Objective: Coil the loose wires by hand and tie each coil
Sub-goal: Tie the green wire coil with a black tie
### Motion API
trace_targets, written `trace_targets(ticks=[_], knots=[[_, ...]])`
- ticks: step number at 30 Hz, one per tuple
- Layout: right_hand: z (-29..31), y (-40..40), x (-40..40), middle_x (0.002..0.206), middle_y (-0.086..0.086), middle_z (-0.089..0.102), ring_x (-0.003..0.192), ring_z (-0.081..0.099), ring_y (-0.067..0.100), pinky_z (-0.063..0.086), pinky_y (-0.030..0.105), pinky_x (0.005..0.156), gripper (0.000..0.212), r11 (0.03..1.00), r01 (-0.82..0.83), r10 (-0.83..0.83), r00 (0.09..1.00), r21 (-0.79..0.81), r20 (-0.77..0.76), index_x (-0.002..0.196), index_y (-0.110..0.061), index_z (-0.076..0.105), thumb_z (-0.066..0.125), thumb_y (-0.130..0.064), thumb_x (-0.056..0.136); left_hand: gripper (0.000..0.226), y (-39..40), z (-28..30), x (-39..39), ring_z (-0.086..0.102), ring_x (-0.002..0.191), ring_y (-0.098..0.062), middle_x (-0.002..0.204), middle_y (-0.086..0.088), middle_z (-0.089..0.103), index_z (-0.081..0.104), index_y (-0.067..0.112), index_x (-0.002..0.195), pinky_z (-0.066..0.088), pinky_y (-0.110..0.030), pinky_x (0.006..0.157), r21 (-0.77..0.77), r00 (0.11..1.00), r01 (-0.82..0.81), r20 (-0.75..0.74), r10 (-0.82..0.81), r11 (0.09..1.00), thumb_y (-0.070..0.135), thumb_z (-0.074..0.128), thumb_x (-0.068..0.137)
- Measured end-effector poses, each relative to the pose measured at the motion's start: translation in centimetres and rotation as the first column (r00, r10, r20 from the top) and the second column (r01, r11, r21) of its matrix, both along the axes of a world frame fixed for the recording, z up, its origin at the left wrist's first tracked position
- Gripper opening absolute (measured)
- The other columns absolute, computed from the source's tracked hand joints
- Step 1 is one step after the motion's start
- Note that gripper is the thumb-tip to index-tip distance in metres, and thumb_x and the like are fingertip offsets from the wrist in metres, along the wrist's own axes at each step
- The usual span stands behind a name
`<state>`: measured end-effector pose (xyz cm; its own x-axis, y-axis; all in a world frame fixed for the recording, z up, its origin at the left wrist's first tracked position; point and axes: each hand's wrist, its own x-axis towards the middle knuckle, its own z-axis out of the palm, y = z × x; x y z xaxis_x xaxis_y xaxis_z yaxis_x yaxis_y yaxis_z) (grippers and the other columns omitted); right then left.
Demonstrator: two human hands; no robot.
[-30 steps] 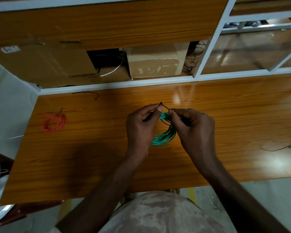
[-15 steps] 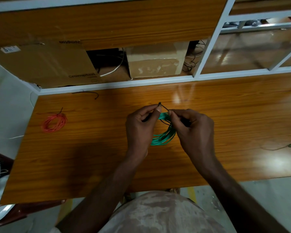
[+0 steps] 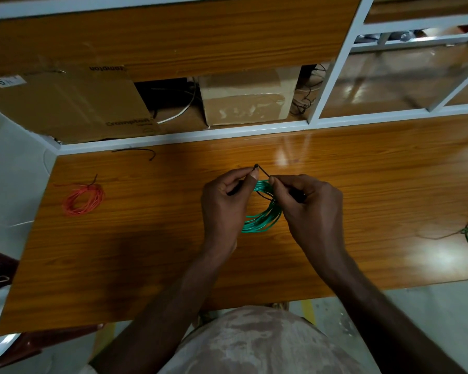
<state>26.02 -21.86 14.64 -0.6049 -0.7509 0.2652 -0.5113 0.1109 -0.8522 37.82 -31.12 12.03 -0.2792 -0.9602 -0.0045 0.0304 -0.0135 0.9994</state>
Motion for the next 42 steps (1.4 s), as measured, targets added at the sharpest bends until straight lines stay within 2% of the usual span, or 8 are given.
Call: trace_targets(ticks=[3,5,7,9,14,29,34,42], knots=[[0.0,-0.1,-0.1,0.090,-0.007,0.078,0.083,0.073,0.003,0.056,0.018,0.066,0.016,1.000,0.003,-0.003,1.000,-0.001,0.005,0.113,-0.016,0.084,0.076,-0.022,0.100,0.018,0.0,0.1,0.0,0.054,0.065,-0.029,0.094,-0.010,0.081,0.081,0.012,0.116,0.041,-0.010,0.055,-0.020,1.000,0.009,0.010,-0.009,1.000,0.018,0.075,0.100],[-0.1,-0.1,-0.2,0.090,-0.006,0.078,0.081,0.074,0.003,0.058,0.024,0.067,0.016,1.000,0.001,-0.001,1.000,0.000,0.007,0.112,-0.017,0.084,0.076,-0.022,0.100,0.017,0.0,-0.1,0.0,0.053,0.049,-0.010,0.094,-0.008,0.082,0.082,0.012,0.115,0.043,-0.010,0.056,-0.039,1.000,0.018,0.020,-0.018,0.999,0.017,0.075,0.100],[-0.1,-0.2,-0.2,0.091,-0.006,0.079,0.081,0.074,0.003,0.059,0.028,0.068,0.015,1.000,0.002,-0.002,1.000,-0.003,0.016,0.112,-0.017,0.084,0.076,-0.022,0.100,0.015,-0.1,-0.2,-0.1,0.064,0.061,0.004,0.096,-0.003,0.083,0.082,0.014,0.113,0.048,-0.015,0.062,-0.058,0.999,0.031,0.031,-0.029,0.998,0.017,0.075,0.100],[0.0,-0.2,-0.3,0.091,-0.005,0.080,0.081,0.074,0.003,0.059,0.030,0.067,0.015,1.000,0.007,-0.007,1.000,-0.001,0.020,0.112,-0.017,0.084,0.076,-0.022,0.100,0.014,-0.2,-0.3,-0.2,0.071,0.073,0.003,0.096,0.002,0.083,0.082,0.017,0.111,0.051,-0.018,0.066,-0.058,0.999,0.031,0.039,-0.029,0.998,0.017,0.076,0.099],[0.2,0.0,-0.1,0.088,-0.005,0.079,0.077,0.073,0.006,0.057,0.033,0.065,0.014,1.000,0.002,-0.002,1.000,-0.011,0.019,0.111,-0.019,0.084,0.075,-0.021,0.101,0.016,-0.2,-0.4,-0.2,0.054,0.052,0.007,0.090,-0.007,0.081,0.082,0.013,0.112,0.041,-0.014,0.056,-0.027,1.000,0.003,0.016,-0.003,1.000,0.019,0.075,0.100],[0.4,-0.2,-0.2,0.089,-0.007,0.078,0.080,0.074,0.004,0.059,0.032,0.067,0.015,1.000,0.000,0.000,1.000,-0.005,0.023,0.112,-0.018,0.084,0.075,-0.022,0.100,0.016,-0.2,0.0,-0.3,0.056,0.054,0.009,0.089,-0.008,0.081,0.081,0.008,0.112,0.043,-0.012,0.057,-0.084,1.000,0.015,0.028,-0.013,0.996,0.015,0.074,0.100],[0.5,-0.4,-0.2,0.090,-0.010,0.077,0.082,0.074,0.002,0.060,0.030,0.068,0.016,1.000,-0.008,0.008,1.000,-0.010,0.020,0.114,-0.021,0.083,0.074,-0.024,0.101,0.014,-0.1,0.3,-0.3,0.078,0.092,-0.006,0.096,0.006,0.082,0.082,0.014,0.111,0.062,-0.028,0.077,-0.159,0.997,0.046,0.065,-0.036,0.986,0.014,0.075,0.100],[1.0,-1.2,-1.5,0.095,-0.010,0.079,0.087,0.075,-0.004,0.057,0.016,0.071,0.024,0.999,-0.013,0.010,0.998,0.034,0.068,0.122,-0.019,0.081,0.073,-0.030,0.102,0.019,0.1,-0.3,-0.6,0.077,0.103,-0.010,0.108,0.005,0.081,0.080,0.013,0.120,0.063,-0.041,0.086,-0.231,0.975,0.190,0.159,-0.156,0.954,0.016,0.070,0.103]])
